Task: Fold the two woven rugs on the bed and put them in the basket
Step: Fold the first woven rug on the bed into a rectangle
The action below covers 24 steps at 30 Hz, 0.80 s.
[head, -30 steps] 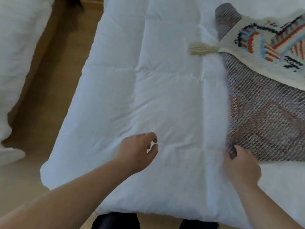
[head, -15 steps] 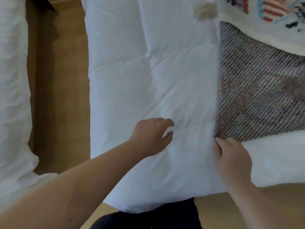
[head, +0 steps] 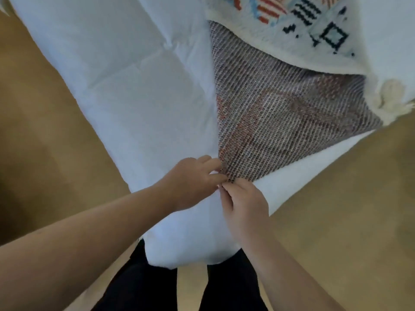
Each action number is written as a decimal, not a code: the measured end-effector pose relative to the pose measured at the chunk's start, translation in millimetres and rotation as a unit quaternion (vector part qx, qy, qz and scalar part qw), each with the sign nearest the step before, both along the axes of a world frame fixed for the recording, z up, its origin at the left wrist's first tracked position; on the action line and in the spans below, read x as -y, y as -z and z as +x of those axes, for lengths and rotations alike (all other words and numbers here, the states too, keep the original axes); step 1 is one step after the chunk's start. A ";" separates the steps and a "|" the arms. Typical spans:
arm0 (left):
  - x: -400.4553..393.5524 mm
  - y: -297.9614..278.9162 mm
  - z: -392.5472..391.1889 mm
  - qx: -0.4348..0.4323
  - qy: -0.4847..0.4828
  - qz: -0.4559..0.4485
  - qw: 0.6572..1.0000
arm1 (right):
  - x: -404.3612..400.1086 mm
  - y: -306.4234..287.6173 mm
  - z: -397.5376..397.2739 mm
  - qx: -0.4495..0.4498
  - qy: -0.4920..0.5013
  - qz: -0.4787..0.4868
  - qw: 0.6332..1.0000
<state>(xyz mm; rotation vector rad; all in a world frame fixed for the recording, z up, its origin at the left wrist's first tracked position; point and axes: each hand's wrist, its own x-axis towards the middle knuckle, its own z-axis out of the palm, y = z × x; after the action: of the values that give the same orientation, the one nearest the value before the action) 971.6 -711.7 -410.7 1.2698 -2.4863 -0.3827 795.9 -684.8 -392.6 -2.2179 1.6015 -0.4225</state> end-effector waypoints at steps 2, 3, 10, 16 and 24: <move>-5.9 -10.4 6.6 0.009 0.047 -0.004 0.999 | -16.8 -6.6 2.7 0.013 0.018 -0.006 1.000; -8.3 -16.1 8.7 0.020 0.070 -0.004 0.997 | -25.8 -7.8 5.0 0.023 0.027 -0.008 0.999; -38.1 -23.9 8.8 0.095 0.218 0.028 0.971 | -91.3 18.0 13.2 0.060 0.090 -0.030 0.994; -80.6 -2.1 15.3 0.076 0.322 0.098 0.939 | -155.7 19.2 24.6 0.037 0.121 0.062 0.990; 48.5 2.6 117.5 0.068 0.320 0.015 0.945 | -92.7 2.4 117.8 -0.037 0.277 0.063 0.958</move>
<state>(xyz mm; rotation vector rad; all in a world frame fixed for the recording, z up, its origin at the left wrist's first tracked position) 1089.0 -760.3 -413.2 0.4688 -2.9782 -0.4922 913.7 -592.1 -394.9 -1.6841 2.2188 -0.3724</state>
